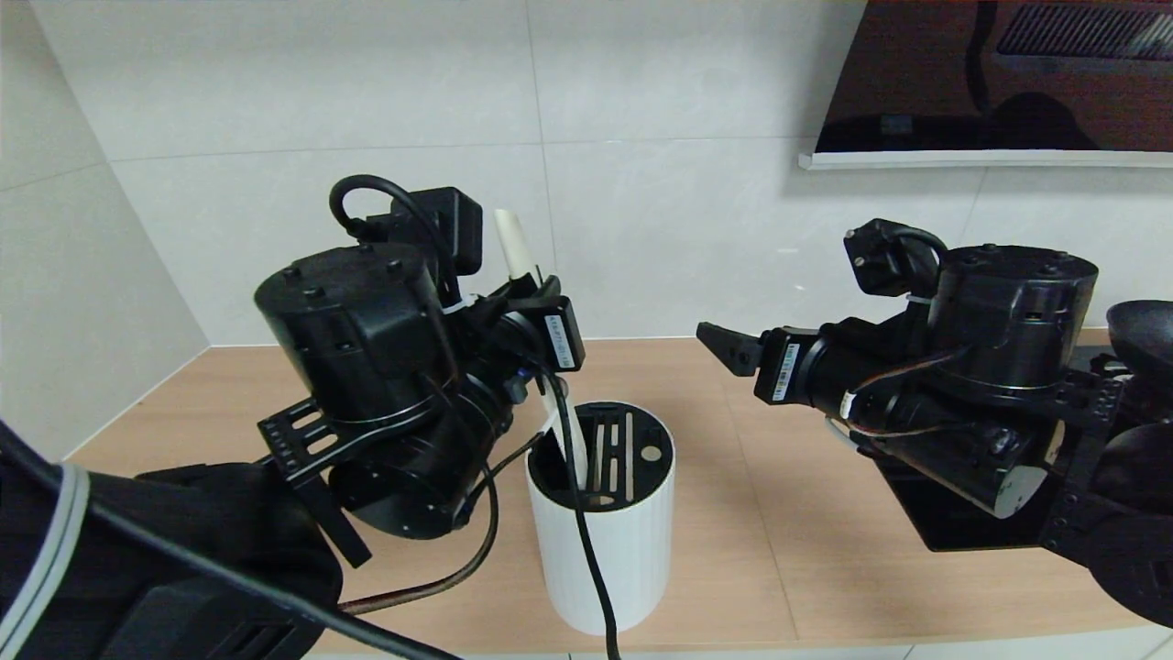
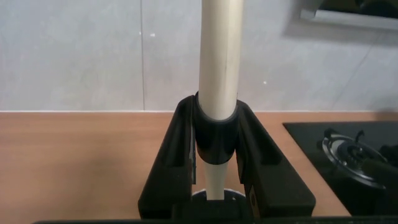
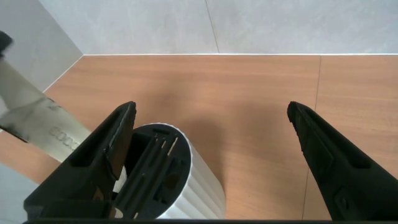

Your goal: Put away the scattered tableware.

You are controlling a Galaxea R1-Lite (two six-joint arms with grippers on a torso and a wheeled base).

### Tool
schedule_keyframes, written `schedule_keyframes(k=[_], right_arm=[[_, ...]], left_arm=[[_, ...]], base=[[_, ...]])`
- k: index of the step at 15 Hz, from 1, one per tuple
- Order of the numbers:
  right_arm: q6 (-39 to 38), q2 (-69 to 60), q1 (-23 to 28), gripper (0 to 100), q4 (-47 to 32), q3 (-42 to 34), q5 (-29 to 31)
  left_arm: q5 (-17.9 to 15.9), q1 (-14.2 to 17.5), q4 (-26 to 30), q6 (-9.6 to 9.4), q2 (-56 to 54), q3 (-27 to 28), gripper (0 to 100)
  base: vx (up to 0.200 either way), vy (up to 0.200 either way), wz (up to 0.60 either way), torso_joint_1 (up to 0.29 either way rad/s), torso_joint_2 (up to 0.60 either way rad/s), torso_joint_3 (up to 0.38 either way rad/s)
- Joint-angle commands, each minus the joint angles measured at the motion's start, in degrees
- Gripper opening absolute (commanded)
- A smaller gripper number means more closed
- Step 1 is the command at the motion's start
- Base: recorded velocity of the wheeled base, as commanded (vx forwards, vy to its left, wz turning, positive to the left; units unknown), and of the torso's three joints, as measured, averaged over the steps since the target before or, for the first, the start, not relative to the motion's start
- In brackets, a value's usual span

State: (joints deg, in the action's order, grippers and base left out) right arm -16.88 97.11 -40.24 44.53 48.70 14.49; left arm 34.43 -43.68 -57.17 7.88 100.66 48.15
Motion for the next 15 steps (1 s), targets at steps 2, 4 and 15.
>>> schedule_keyframes(k=[2, 4, 15], right_arm=[[0.01, 0.1, -0.01, 100, 0.03, -0.01, 0.01], [0.01, 0.18, -0.01, 100, 0.03, -0.1, 0.01], [0.1, 0.18, -0.01, 100, 0.03, -0.1, 0.01]], left_arm=[[0.29, -0.18, -0.31, 0.21, 2.17, 0.19, 0], [0.47, -0.35, -1.89, 0.12, 3.67, 0.1, 0], [0.82, -0.71, -3.91, 1.35, 8.94, -0.96, 0]], base=[[0.0, 0.0, 0.0, 0.0, 0.0, 0.0], [0.0, 0.0, 0.0, 0.0, 0.0, 0.0], [0.0, 0.0, 0.0, 0.0, 0.0, 0.0]])
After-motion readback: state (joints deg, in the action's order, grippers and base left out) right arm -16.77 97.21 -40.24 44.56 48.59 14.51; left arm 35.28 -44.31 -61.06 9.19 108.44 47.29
